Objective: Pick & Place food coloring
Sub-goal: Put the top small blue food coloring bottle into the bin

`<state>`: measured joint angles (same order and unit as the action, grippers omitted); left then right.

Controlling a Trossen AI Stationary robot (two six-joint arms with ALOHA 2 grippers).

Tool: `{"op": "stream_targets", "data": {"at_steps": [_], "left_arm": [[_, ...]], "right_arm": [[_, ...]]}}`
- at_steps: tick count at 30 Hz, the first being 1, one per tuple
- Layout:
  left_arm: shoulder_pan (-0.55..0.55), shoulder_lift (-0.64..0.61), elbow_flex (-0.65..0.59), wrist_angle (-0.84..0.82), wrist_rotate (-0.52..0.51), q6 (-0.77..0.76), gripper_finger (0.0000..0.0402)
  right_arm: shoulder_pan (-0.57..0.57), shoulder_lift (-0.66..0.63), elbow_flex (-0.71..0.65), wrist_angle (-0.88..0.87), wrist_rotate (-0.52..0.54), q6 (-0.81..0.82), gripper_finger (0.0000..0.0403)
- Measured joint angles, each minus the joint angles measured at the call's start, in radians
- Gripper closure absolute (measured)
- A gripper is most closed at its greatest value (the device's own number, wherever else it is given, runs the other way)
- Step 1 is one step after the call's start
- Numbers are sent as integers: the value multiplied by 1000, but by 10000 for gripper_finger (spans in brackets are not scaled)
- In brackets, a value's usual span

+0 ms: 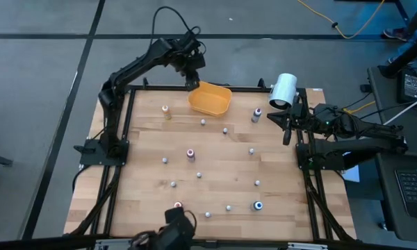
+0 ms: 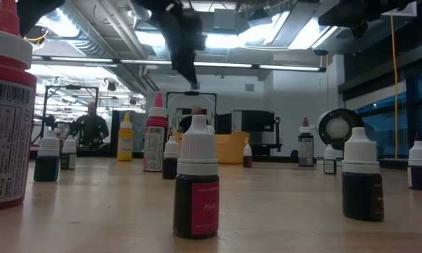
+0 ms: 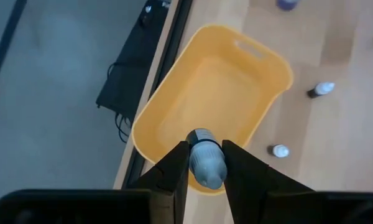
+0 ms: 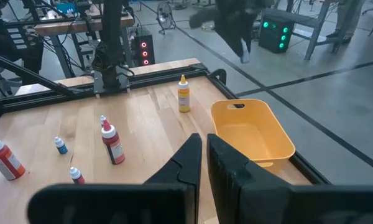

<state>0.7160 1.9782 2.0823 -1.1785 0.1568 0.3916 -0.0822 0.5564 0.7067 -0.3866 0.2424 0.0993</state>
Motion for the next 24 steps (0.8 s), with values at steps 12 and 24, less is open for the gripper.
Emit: {"op": "stream_targets", "data": {"at_steps": [12,24], "left_arm": [[10,155,0,35,3,7,318],[13,288,0,61,-9,-23,320]], "right_arm": [[0,0,0,-1,0,-28,373],[0,0,0,-32,-1,-27,373]]}}
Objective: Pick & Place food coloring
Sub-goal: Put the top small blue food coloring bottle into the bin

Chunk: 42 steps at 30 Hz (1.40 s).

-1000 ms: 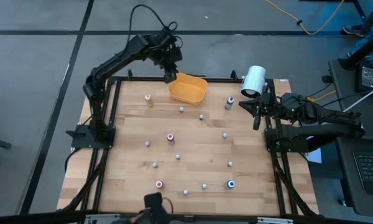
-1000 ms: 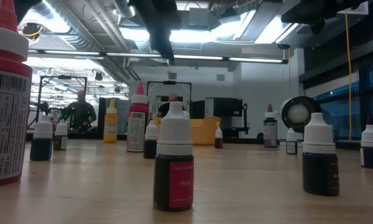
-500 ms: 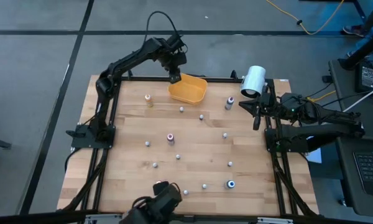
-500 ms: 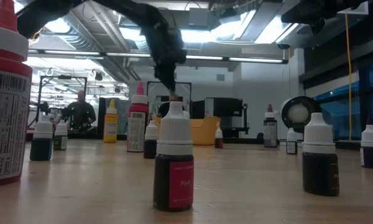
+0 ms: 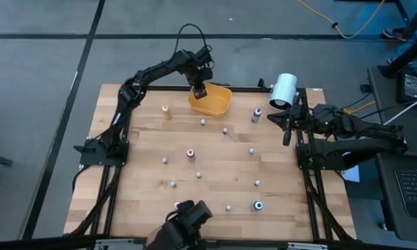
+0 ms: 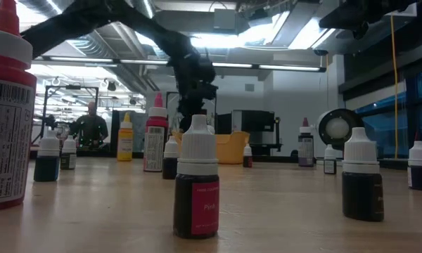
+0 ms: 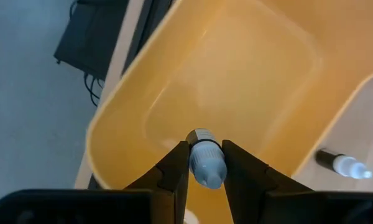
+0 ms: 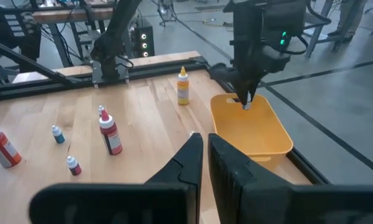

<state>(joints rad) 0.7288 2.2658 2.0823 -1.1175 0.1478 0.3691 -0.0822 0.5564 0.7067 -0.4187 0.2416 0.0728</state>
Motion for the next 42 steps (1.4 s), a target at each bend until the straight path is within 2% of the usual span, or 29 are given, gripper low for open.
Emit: {"op": "stream_targets", "data": {"at_steps": [6,17,24,32,42], "left_arm": [[0,42,0,0,-12,0,324],[0,47,-3,49,-27,1,324],[-2,48,-71,63,-28,1,320],[-2,48,-71,139,-64,-5,319],[0,71,-70,134,-76,-2,319]], "right_arm": [[0,0,0,-22,-7,2,373],[0,0,0,-22,-7,0,373],[0,0,0,-22,-7,-2,373],[0,0,0,-21,-8,-1,373],[0,0,0,-21,-8,0,373]]}}
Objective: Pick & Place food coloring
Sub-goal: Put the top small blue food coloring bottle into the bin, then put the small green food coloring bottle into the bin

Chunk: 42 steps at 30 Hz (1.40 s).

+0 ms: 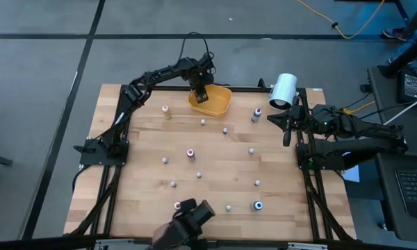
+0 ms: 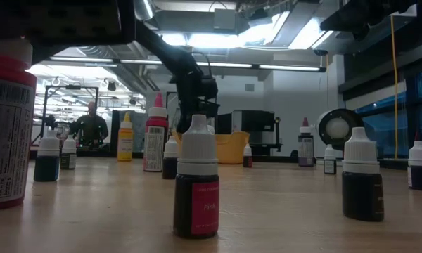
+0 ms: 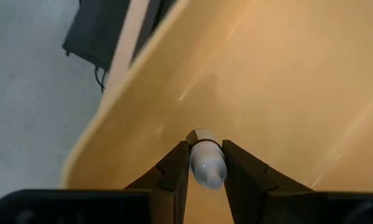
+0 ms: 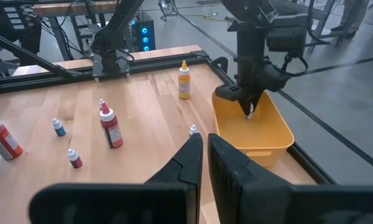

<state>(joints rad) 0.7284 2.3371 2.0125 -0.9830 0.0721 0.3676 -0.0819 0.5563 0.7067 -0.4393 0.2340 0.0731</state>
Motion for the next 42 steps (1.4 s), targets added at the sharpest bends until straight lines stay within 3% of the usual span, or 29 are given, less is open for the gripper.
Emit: {"op": "stream_targets", "data": {"at_steps": [24,31,42], "left_arm": [[-5,10,0,-35,-7,-6,282],[-22,-63,38,-95,-37,-5,274],[-64,-279,50,-112,72,2,272]], "right_arm": [[0,0,0,0,0,-2,373],[0,0,0,0,0,-3,373],[0,0,0,0,0,-3,373]]}}
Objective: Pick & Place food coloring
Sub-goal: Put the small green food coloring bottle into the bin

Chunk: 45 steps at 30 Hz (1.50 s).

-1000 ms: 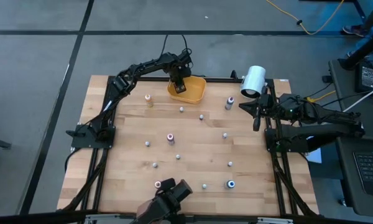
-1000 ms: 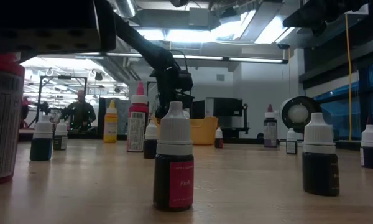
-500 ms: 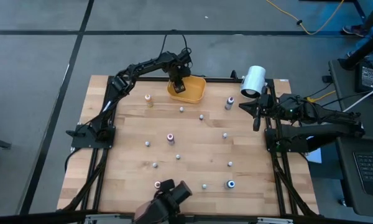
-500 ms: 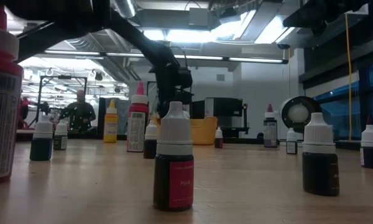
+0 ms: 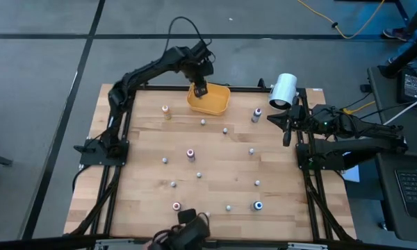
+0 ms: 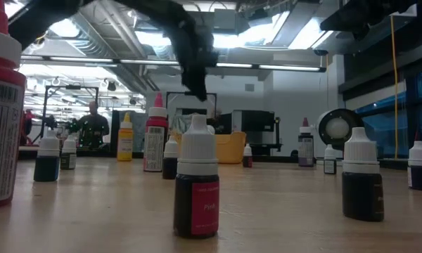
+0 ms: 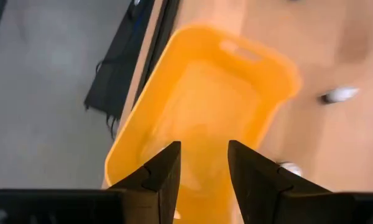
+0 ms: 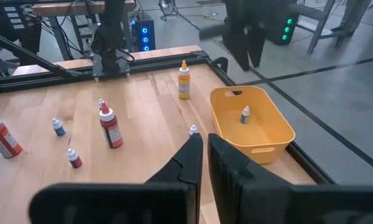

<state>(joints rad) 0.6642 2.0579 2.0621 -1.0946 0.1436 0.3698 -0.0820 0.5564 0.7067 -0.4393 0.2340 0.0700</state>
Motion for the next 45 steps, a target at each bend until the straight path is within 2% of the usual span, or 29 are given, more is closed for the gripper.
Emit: {"op": "stream_targets", "data": {"at_steps": [9,14,19,23,29,39,45], "left_arm": [[-59,-144,0,-94,12,10,272],[-113,-168,0,-174,15,6,272],[-160,-170,-21,-233,150,-14,272],[-189,-168,-62,-234,163,-16,272],[-208,-168,-199,-162,163,-58,272],[-212,-168,-465,67,139,-122,271],[-212,-168,-549,182,117,-131,234]], "right_arm": [[0,0,0,1,0,4,373],[0,0,0,1,0,8,373],[0,0,0,1,0,28,373],[0,0,0,1,0,31,373],[0,0,0,1,0,30,373],[0,0,0,0,0,24,373],[0,0,0,0,0,23,373]]}}
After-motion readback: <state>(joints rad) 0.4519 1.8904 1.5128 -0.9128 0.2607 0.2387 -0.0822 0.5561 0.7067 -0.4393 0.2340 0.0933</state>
